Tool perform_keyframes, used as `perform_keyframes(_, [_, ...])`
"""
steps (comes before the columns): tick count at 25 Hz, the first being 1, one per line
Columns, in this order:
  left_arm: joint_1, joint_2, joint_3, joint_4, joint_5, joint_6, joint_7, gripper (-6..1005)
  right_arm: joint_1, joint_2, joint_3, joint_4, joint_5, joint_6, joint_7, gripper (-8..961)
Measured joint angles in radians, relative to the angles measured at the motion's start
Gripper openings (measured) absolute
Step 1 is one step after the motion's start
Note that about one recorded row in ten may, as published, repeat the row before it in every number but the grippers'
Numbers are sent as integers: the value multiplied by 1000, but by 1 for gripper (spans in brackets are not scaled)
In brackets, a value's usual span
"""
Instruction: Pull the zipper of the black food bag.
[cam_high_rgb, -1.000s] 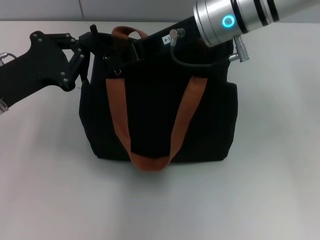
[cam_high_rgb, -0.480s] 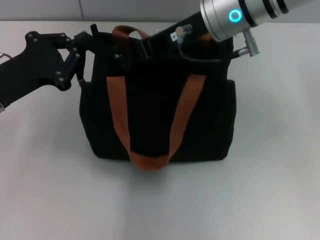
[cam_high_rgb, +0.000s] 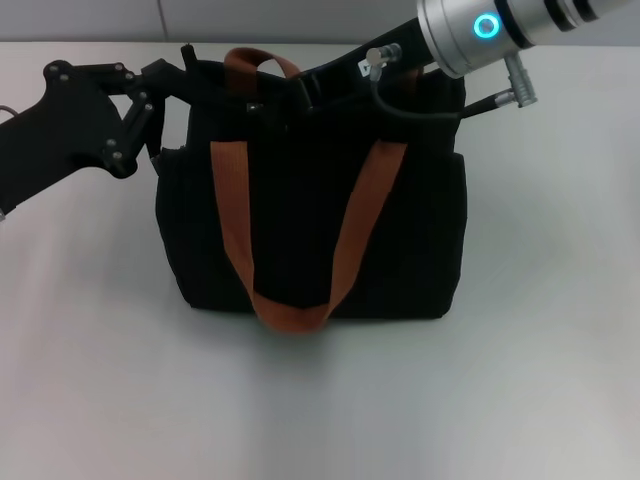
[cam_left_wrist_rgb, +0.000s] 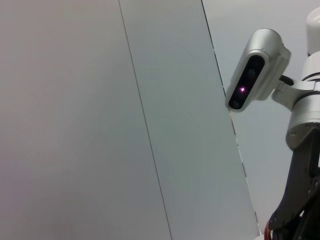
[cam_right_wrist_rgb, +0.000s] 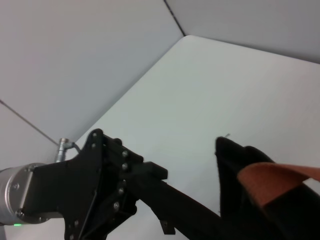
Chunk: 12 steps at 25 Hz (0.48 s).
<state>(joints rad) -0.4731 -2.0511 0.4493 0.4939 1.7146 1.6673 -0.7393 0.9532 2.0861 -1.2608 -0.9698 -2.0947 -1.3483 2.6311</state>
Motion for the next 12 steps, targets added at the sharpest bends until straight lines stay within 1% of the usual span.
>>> perform_keyframes(2, [0,0,-1,0,0,0,0,25,-11,0,-4,-20,-6,-2,12,-2])
perform_keyframes(3, [1,0,-1,0,0,-1,0,25,-31,0,-10,-60,-23,-8,36,-2])
perform_keyframes(4, [1,0,-1,0,0,-1,0,25,-31,0,-10,-60,-23,-8,36,-2])
perform_keyframes(6, [1,2,-1,0,0,-3,0,25,-63,0,-19,-121,-44,-19,68,-1])
perform_keyframes(7, [1,2,-1,0,0,-3,0,25,-63,0,-19,-121,-44,-19,68,-1])
perform_keyframes(8, [2,2,-2,0,0,-3,0,25,-81,0,-21,-152,-56,-28,85,-1])
perform_keyframes(9, [2,2,-2,0,0,-3,0,25,-81,0,-21,-152,-56,-28,85,-2])
perform_keyframes(12, [2,3,-3,0,0,-3,0,25,-111,0,-22,-202,-84,-46,114,-2])
